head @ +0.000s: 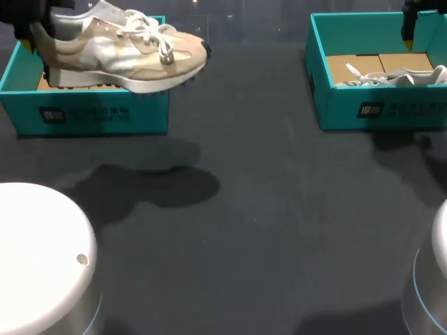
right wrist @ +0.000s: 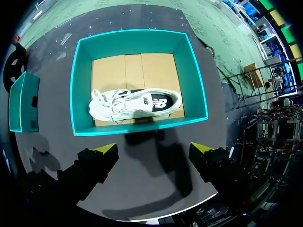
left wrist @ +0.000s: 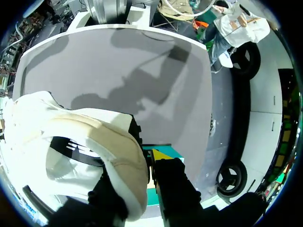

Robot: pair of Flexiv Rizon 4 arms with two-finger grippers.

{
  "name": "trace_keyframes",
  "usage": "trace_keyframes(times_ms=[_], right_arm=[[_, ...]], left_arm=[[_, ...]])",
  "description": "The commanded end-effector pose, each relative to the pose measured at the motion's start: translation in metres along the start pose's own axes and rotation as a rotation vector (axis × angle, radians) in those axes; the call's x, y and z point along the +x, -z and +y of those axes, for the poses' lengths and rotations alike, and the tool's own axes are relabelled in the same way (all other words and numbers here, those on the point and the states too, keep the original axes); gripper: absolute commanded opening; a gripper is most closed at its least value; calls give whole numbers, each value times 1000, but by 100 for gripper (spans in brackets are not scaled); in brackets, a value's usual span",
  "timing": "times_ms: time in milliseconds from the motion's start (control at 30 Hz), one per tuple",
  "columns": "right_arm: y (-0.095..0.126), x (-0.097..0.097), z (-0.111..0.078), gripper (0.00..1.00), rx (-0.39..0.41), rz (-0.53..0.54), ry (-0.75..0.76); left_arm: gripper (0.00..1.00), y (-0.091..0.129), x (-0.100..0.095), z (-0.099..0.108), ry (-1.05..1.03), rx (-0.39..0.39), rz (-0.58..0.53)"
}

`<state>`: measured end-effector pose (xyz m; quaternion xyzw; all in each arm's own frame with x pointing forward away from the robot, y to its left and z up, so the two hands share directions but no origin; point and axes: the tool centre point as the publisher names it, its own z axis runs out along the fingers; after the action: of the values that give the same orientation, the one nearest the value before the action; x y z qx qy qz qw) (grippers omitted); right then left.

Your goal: Take the shoe out of the shoebox, open the shoe tongue, remove and reinsert the insole, then place the shoe into the shoebox

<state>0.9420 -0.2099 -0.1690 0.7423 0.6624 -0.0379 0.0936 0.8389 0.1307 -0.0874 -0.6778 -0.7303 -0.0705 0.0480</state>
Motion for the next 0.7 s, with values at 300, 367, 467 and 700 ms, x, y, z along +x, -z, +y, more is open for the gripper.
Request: trace_keyframes(times_ms=[300, 367, 467, 700], right_arm=[[0, 0, 0, 100, 1, -1, 0], [0, 0, 0, 100, 1, -1, 0], [0, 0, 0, 100, 1, -1, 0], [0, 0, 0, 100, 1, -1, 0]], left_arm=[[0, 4, -6, -33, -2, -34, 6], [0, 4, -6, -33, -2, -34, 6], [0, 4, -6, -33, -2, -34, 6], [0, -16, -42, -71, -51, -3, 26]])
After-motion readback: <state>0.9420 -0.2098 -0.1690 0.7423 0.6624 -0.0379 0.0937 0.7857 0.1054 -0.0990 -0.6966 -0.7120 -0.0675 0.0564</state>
